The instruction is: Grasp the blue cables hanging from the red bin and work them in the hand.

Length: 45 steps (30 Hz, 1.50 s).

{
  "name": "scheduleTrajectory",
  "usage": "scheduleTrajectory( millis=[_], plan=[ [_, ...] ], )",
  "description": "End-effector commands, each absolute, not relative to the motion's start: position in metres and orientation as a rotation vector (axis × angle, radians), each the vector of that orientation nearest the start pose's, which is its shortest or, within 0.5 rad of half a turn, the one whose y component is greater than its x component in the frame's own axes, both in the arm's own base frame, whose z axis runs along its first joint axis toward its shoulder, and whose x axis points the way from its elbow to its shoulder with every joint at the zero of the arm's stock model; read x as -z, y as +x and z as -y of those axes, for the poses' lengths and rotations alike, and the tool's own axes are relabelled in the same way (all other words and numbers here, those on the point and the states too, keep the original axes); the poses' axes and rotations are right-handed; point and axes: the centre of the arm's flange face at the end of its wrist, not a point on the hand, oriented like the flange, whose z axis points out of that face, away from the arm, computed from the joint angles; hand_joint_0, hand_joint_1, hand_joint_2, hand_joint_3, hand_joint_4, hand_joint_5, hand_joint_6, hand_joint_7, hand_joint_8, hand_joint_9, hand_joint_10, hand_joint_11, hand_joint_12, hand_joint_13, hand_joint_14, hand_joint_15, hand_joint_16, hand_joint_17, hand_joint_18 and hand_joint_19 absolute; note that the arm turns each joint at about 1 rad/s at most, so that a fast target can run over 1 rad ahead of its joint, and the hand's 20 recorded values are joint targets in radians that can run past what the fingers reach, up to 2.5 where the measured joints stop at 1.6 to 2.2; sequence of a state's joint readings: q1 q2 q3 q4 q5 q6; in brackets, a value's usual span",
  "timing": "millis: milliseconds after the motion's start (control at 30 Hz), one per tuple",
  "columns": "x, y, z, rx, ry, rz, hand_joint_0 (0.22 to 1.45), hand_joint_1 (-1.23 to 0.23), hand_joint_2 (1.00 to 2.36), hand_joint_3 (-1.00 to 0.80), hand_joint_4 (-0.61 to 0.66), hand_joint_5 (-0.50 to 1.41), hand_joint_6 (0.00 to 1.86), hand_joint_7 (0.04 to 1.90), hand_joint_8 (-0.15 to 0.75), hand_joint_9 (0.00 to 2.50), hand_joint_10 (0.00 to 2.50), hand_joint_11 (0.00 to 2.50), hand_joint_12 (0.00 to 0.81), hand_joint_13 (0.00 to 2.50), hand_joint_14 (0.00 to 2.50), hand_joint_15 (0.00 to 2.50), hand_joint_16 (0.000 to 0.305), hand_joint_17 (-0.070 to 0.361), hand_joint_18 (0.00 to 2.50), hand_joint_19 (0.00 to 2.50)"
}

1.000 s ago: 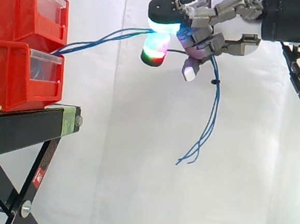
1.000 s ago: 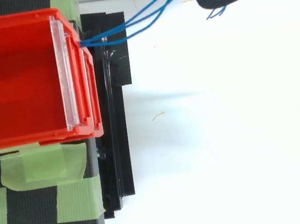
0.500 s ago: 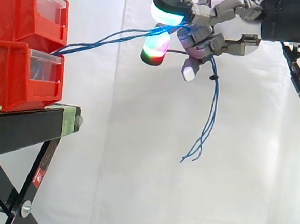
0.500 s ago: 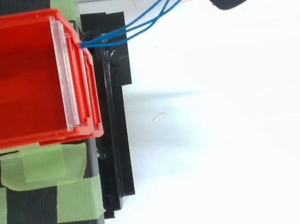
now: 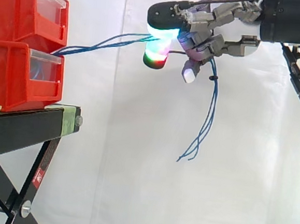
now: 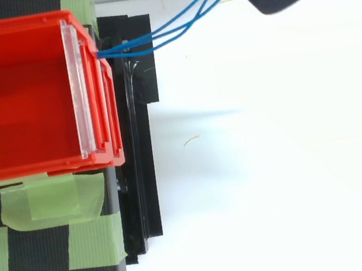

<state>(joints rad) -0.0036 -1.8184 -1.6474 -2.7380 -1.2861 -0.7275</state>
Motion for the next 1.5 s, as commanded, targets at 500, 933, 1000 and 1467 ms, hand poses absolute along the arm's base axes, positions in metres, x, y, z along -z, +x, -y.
scheduleTrajectory(
  millis=[500,933,1000,1467],
  plan=[
    [-0.3559,0.5799,0.1628,-0.464,0.822,-1.269,0.83,-0.60,1.02,-0.45,0.25,0.33,0.20,1.34,0.392,0.63,2.50,2.50,0.485,0.95,2.50,1.66,0.052,0.118,1.06,0.59],
    [-0.3559,0.5802,0.1616,-0.468,0.819,-1.271,0.78,-0.64,1.00,-1.00,0.23,0.42,0.39,1.24,0.377,0.75,2.50,2.50,0.476,1.02,2.50,1.63,0.053,0.119,1.16,0.56],
    [-0.3568,0.5799,0.1616,-0.468,0.818,-1.270,0.78,-0.65,1.00,-1.00,0.21,0.47,0.38,1.25,0.370,0.78,2.50,2.50,0.468,1.03,2.50,1.64,0.051,0.116,1.18,0.57],
    [-0.3559,0.5801,0.1621,-0.464,0.822,-1.269,0.87,-0.62,1.02,-0.26,0.22,0.52,0.01,1.35,0.369,0.88,2.50,2.50,0.484,1.11,2.50,1.68,0.056,0.126,1.27,0.52]
  ],
)
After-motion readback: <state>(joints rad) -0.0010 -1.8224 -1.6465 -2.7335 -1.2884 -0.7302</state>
